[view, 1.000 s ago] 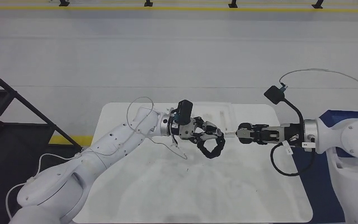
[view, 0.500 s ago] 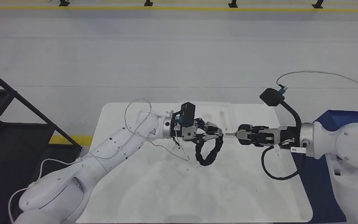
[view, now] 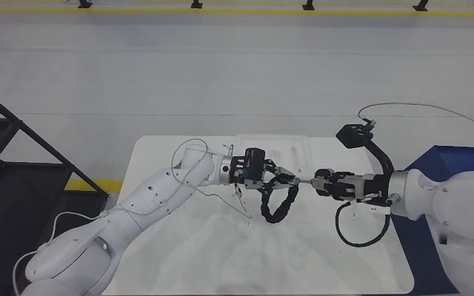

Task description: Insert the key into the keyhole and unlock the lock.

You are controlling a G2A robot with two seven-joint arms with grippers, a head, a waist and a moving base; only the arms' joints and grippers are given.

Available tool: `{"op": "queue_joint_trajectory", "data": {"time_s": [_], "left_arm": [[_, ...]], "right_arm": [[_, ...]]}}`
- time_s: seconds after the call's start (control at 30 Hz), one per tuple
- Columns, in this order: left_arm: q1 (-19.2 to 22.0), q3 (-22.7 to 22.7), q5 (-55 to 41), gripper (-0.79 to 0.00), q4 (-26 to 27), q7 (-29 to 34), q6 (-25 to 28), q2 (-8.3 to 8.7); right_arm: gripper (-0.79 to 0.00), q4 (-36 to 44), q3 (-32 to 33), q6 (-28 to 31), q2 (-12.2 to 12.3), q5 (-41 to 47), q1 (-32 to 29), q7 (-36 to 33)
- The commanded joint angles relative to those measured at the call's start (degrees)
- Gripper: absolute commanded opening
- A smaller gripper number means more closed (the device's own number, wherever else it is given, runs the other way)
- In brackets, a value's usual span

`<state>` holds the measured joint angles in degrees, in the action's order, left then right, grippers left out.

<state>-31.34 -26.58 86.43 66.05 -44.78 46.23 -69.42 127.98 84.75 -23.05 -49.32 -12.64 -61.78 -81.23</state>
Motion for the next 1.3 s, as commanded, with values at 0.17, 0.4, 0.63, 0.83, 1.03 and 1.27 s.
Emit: {"op": "queue_joint_trajectory", "data": {"time_s": [0.17, 0.4, 0.63, 0.83, 1.03, 1.27], "left_arm": [[-0.4, -0.8, 2.1, -0.785, -0.2, -1.0, -0.2, -0.25], [-0.8, -1.6, 2.1, -0.785, -0.3, 0.6, 1.6, -0.56], [-1.1, -2.4, 1.9, -0.785, -0.3, 1.8, 2.5, -0.99], [-1.5, -2.8, 1.7, -0.785, -0.7, 2.6, 2.7, -1.45], [-1.8, -3.6, 1.5, -0.785, -1.1, 2.9, 3.0, -1.73], [-2.0, -4.2, 1.9, -0.785, -0.9, 3.2, 3.6, -2.05]], "right_arm": [[-0.785, 0.2, -1.9, -0.3, 1.9, -0.2, 0.9, 0.3], [-0.785, -0.3, -4.3, -0.8, 3.4, -0.6, 2.7, 0.8], [-0.785, -0.6, -5.8, -1.4, 4.6, 0.3, 4.0, 1.4], [-0.785, -0.7, -5.8, -1.8, 4.7, 0.8, 4.3, 1.8], [-0.785, -0.7, -5.8, -1.8, 4.7, 0.8, 4.3, 1.8], [-0.785, -0.1, -6.0, -0.4, 5.0, -1.6, 2.7, 3.3]]}}
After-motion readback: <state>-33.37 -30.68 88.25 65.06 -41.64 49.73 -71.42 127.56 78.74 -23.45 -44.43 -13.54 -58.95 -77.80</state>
